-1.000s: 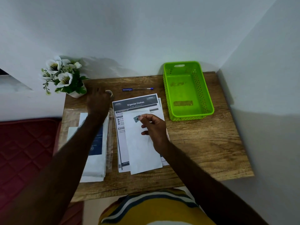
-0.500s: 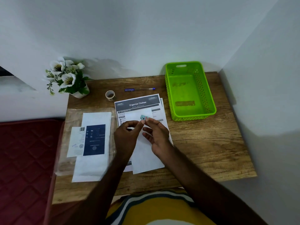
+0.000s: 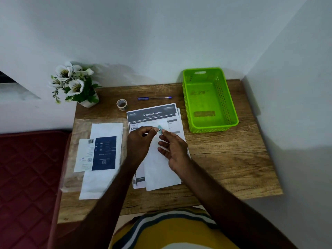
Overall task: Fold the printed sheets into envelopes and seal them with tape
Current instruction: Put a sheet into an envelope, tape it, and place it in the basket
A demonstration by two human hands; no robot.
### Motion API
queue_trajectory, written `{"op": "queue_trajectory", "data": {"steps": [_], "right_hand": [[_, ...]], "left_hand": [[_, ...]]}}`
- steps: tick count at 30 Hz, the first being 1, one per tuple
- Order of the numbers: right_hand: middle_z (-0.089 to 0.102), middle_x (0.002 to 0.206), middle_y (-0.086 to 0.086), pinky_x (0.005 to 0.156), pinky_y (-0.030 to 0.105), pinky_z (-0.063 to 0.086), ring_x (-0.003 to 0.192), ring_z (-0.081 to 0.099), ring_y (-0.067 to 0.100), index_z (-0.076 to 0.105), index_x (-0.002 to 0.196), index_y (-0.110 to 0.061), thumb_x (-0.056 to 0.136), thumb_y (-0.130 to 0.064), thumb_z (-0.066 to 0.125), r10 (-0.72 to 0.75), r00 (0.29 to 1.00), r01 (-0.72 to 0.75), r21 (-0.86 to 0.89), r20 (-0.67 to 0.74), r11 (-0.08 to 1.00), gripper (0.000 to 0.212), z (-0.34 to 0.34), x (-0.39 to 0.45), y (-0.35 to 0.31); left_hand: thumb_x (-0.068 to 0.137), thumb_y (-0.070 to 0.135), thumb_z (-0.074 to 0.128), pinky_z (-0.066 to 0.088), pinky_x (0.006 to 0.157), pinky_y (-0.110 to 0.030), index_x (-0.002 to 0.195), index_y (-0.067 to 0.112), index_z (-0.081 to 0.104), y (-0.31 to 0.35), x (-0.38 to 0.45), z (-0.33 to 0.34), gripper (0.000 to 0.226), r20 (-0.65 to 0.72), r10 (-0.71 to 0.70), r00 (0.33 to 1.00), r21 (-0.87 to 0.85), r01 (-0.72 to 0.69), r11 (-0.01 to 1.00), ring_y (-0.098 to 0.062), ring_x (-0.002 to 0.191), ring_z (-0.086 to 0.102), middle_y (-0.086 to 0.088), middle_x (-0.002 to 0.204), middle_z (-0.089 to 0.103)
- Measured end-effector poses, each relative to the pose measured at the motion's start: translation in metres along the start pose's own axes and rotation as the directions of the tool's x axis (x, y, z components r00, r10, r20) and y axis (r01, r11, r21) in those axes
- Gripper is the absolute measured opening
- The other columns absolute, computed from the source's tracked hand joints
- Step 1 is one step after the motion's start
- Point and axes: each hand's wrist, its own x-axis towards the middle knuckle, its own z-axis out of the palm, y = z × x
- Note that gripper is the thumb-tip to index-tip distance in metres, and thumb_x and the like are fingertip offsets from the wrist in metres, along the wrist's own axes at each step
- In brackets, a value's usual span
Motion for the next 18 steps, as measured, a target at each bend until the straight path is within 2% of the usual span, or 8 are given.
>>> {"op": "queue_trajectory", "data": {"steps": [4, 7, 10, 13, 16, 18], "right_hand": [[0.077, 0.086, 0.002, 0.055, 0.027, 0.058, 0.077, 0.072, 0.017, 0.075, 0.101, -0.012, 0.09, -0.028, 0.077, 0.022, 0.998, -0.024, -0.028, -0.054, 0.999, 0.019, 0.001, 0.006, -0.002], [0.076, 0.082, 0.004, 0.049, 0.023, 0.054, 0.067, 0.07, 0.016, 0.074, 0.101, -0.01, 0.092, -0.026, 0.073, 0.025, 0.994, -0.032, -0.057, -0.107, 0.998, 0.019, 0.006, 0.013, -0.006], [0.073, 0.072, 0.003, 0.04, 0.016, 0.039, 0.047, 0.063, 0.011, 0.074, 0.095, -0.012, 0.091, -0.024, 0.071, -0.013, 0.988, -0.003, -0.103, -0.153, 0.995, 0.013, 0.012, 0.024, -0.012], [0.069, 0.065, 0.003, 0.037, 0.013, 0.028, 0.038, 0.059, 0.009, 0.072, 0.087, -0.013, 0.091, -0.021, 0.071, -0.054, 0.983, 0.03, -0.139, -0.178, 0.99, 0.008, 0.018, 0.035, -0.017], [0.067, 0.061, 0.006, 0.034, 0.013, 0.029, 0.033, 0.056, 0.01, 0.07, 0.08, -0.011, 0.09, -0.015, 0.072, -0.081, 0.977, 0.05, -0.157, -0.195, 0.986, 0.011, 0.021, 0.043, -0.019], [0.065, 0.059, 0.006, 0.035, 0.017, 0.037, 0.032, 0.055, 0.011, 0.069, 0.078, -0.008, 0.09, -0.012, 0.073, -0.107, 0.972, 0.069, -0.179, -0.209, 0.981, 0.014, 0.022, 0.049, -0.018]], "left_hand": [[0.098, 0.032, 0.066, 0.056, 0.093, -0.037, 0.112, 0.011, 0.076, 0.002, 0.017, -0.004, 0.027, 0.107, 0.08, 0.991, 0.167, -0.098, 0.981, -0.018, 0.104, 0.068, -0.004, 0.116, 0.075], [0.098, 0.035, 0.067, 0.054, 0.086, -0.031, 0.11, 0.012, 0.077, 0.004, 0.03, 0.001, 0.028, 0.142, 0.117, 0.983, 0.273, -0.153, 0.95, -0.019, 0.105, 0.068, -0.005, 0.117, 0.075], [0.098, 0.037, 0.066, 0.056, 0.084, -0.035, 0.104, 0.016, 0.078, 0.007, 0.044, 0.01, 0.025, 0.138, 0.156, 0.978, 0.373, -0.197, 0.907, -0.018, 0.101, 0.067, -0.002, 0.112, 0.076], [0.098, 0.036, 0.065, 0.056, 0.087, -0.039, 0.103, 0.017, 0.077, 0.009, 0.061, 0.017, 0.023, 0.141, 0.187, 0.972, 0.448, -0.231, 0.863, -0.017, 0.1, 0.065, 0.0, 0.108, 0.074], [0.099, 0.031, 0.064, 0.055, 0.086, -0.039, 0.102, 0.016, 0.078, 0.006, 0.072, 0.022, 0.021, 0.19, 0.207, 0.96, 0.473, -0.275, 0.837, -0.021, 0.098, 0.065, -0.003, 0.106, 0.074], [0.098, 0.027, 0.065, 0.054, 0.084, -0.038, 0.099, 0.013, 0.078, 0.0, 0.075, 0.025, 0.019, 0.202, 0.215, 0.956, 0.469, -0.287, 0.835, -0.023, 0.095, 0.066, -0.006, 0.102, 0.074]]}}
